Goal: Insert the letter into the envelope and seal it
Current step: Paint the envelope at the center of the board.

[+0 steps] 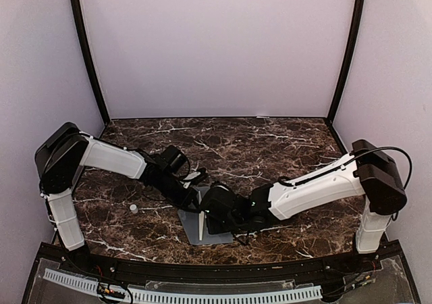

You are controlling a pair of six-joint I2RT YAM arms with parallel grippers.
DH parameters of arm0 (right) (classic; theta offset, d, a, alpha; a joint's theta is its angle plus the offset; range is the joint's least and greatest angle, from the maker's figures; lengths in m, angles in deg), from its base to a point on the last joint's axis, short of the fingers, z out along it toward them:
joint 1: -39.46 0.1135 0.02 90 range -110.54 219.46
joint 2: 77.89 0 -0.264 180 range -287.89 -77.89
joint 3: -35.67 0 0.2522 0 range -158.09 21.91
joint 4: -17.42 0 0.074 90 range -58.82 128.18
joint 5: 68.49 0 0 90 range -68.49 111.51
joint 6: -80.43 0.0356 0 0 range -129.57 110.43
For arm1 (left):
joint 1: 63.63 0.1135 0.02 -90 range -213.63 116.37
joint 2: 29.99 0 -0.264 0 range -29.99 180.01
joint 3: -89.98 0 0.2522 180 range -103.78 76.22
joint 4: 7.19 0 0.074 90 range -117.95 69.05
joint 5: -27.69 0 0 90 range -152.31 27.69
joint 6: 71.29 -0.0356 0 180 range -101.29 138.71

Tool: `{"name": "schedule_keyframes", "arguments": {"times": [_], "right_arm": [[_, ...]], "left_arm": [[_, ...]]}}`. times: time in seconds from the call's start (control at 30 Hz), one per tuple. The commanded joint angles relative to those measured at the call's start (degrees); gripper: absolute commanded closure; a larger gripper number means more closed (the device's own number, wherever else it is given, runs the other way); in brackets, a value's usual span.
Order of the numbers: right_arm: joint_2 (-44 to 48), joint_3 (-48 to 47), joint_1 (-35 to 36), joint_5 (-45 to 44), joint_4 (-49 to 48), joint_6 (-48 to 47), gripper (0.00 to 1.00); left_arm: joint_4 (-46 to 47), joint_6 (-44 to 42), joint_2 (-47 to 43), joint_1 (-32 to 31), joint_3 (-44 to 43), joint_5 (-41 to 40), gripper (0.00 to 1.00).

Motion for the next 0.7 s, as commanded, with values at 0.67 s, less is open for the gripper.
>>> {"name": "schedule_keyframes", "arguments": {"times": [0.67], "right_arm": [[0.32,-0.39,1.13,0.59,5.28,1.22,0.98]], "left_arm": [[-3.9,-0.27,3.3,-0.61,0.76,-4.26,1.0]]}}
